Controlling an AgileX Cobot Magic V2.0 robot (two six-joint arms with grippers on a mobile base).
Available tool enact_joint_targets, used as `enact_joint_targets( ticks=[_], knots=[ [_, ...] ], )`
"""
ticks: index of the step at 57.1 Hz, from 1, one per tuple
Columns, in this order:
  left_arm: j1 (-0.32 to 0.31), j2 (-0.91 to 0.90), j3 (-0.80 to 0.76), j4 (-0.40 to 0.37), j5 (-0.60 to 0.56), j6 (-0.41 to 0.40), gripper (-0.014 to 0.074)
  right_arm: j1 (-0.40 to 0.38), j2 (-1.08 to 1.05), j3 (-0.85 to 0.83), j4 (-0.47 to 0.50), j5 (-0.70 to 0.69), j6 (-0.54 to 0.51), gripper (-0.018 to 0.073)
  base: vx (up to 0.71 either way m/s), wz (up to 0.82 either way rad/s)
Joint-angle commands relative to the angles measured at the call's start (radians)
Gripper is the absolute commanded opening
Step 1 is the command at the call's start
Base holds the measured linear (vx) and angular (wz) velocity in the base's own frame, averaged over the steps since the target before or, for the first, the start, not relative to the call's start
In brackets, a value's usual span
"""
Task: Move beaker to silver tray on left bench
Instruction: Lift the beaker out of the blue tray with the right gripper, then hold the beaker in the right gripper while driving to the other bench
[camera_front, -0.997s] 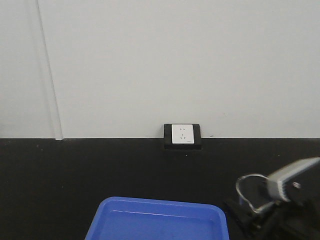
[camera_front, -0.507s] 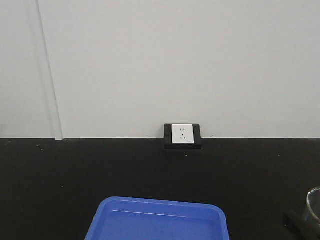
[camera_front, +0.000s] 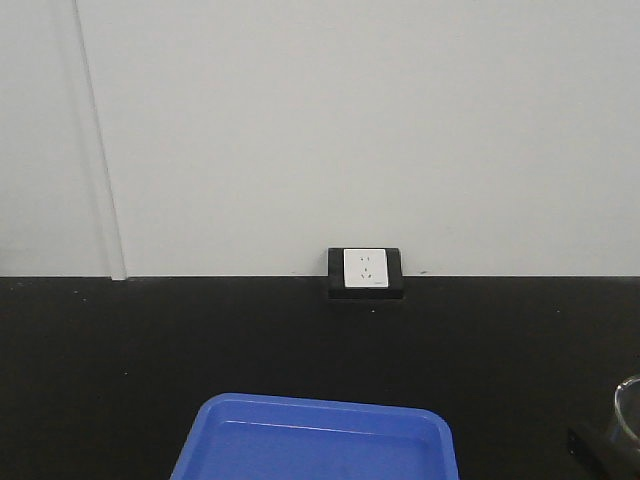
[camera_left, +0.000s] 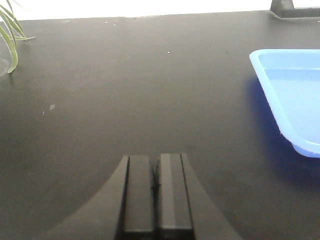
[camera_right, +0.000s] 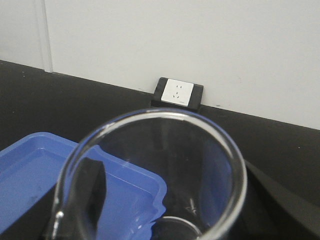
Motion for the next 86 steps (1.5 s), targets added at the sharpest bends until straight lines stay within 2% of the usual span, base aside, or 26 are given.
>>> enact_joint_targets(
  ticks=[1, 40, 86],
  knots=[
    [-0.006, -0.016, 0.028, -0.002, -0.077, -0.001, 0.0001, -0.002, -0.002, -0.032, -0.021, -0.040, -0.008, -0.0006, 0.00, 0.00],
    [-0.006, -0.016, 0.028, -0.002, -0.077, -0.001, 0.0001, -0.002, -0.002, -0.032, -0.021, -0.040, -0.008, -0.0006, -0.06, -0.03],
    [-0.006, -0.016, 0.028, -0.002, -0.077, -0.001, 0.0001, -0.002, -0.002, -0.032, -0.021, -0.040, -0.008, -0.0006, -0.31, 0.15]
  ],
)
